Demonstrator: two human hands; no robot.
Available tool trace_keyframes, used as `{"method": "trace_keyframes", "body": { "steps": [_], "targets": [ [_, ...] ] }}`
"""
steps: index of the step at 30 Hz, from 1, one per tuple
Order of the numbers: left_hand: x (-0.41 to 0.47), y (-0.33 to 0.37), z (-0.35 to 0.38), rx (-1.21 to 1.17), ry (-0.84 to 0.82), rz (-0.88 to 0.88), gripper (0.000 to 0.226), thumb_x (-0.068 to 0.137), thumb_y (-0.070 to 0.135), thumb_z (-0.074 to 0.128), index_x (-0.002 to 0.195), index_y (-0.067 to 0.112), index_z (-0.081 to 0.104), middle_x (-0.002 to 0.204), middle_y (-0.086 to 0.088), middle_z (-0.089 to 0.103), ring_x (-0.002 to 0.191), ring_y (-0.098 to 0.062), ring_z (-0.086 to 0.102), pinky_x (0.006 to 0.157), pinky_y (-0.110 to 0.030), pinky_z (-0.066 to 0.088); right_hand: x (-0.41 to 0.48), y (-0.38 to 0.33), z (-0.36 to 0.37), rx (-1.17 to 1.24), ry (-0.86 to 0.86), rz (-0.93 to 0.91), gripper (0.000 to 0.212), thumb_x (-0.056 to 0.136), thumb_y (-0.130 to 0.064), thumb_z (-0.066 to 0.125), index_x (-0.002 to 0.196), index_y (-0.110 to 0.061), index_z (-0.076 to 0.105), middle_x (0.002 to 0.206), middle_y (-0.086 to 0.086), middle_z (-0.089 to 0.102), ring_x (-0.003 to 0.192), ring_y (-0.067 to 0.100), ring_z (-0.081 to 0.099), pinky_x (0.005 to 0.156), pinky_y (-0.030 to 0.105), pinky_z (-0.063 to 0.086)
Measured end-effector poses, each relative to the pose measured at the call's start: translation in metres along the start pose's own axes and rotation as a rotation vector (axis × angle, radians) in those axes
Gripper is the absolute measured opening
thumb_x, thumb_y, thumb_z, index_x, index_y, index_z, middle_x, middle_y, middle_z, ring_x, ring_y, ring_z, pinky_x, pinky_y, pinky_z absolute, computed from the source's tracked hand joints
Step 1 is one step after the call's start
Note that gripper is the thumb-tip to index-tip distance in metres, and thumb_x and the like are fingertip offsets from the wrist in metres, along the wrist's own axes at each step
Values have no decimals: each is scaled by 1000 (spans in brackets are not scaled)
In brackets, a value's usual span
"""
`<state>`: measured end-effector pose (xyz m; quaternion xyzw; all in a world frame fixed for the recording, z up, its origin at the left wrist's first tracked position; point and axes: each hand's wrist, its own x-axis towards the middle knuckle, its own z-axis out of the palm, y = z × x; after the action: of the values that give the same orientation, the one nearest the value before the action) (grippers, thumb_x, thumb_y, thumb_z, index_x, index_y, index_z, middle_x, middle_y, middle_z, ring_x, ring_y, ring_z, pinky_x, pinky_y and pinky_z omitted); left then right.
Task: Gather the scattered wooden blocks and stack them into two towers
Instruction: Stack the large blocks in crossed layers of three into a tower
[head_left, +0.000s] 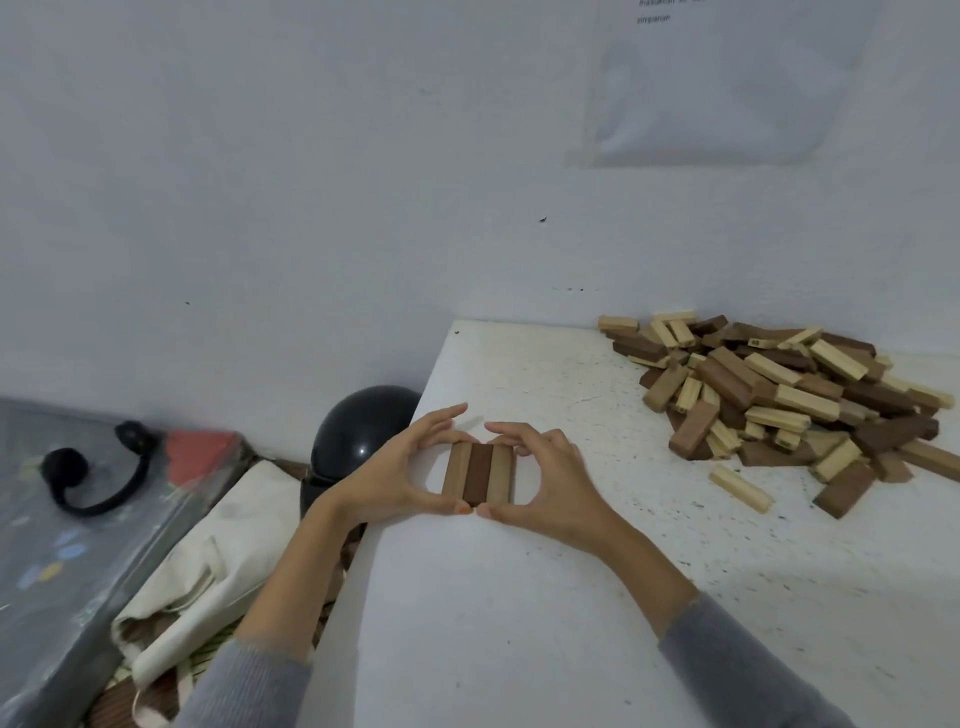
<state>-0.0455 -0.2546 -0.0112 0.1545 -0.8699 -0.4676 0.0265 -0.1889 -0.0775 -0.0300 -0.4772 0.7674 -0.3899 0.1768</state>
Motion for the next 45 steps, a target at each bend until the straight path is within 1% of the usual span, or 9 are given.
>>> {"method": "trace_keyframes", "body": {
  "steps": [3,6,12,18,22,25,33,39,45],
  "targets": [
    [1,-3,0,50,-32,6,100,68,45,83,146,50,21,134,20,53,135,-11,39,117,-52,22,0,1,1,-18,-4,-5,84,66,-50,81,136,-47,37,123,-25,52,115,4,38,94,26,27],
    [3,-4,-1,80,-61,-1,101,68,51,80,145,54,15,136,23,49,134,-14,39,117,-54,21,1,2,2,-38,-7,-14,84,67,-51,80,138,-47,36,125,-26,52,114,4,37,94,26,26],
    [2,-5,-1,55,-61,-10,106,66,49,82,143,59,11,137,31,41,133,-12,40,116,-52,26,-1,3,1,-51,-5,-40,87,67,-50,81,139,-49,31,129,-31,46,115,0,36,93,21,23],
    [3,-9,0,30,-32,-1,105,65,47,83,144,57,14,131,21,48,129,-10,42,116,-52,26,-2,4,2,-38,10,-42,81,71,-46,79,138,-46,35,126,-26,50,114,0,35,97,24,26],
    [3,-11,2,23,-16,9,103,66,49,83,146,51,19,135,18,50,133,-17,40,116,-53,25,-2,5,3,-37,8,-43,78,70,-46,79,136,-48,36,125,-24,51,113,1,35,96,24,26],
    [3,-11,2,26,-22,20,99,67,49,83,146,49,23,137,16,51,135,-16,39,116,-55,22,-2,5,3,-38,5,-46,78,71,-46,78,135,-50,35,124,-26,50,113,2,35,95,24,26],
    [3,-9,2,46,-33,9,96,68,50,82,145,49,26,138,17,51,137,-17,36,116,-56,20,-1,5,2,-20,-1,-36,79,70,-47,78,132,-58,32,123,-27,51,111,4,35,90,15,25],
    [2,-6,3,47,-38,0,94,70,48,83,145,49,26,138,17,50,137,-18,36,116,-56,21,-2,3,1,-18,-5,-37,78,71,-46,79,132,-57,32,124,-27,50,111,3,34,90,19,27],
    [0,-1,3,54,-58,-2,101,67,51,82,146,52,19,141,21,46,137,-16,36,116,-56,23,-4,0,-1,-28,-26,-48,84,69,-52,79,138,-53,31,127,-31,42,116,3,33,99,27,28]
  ]
}}
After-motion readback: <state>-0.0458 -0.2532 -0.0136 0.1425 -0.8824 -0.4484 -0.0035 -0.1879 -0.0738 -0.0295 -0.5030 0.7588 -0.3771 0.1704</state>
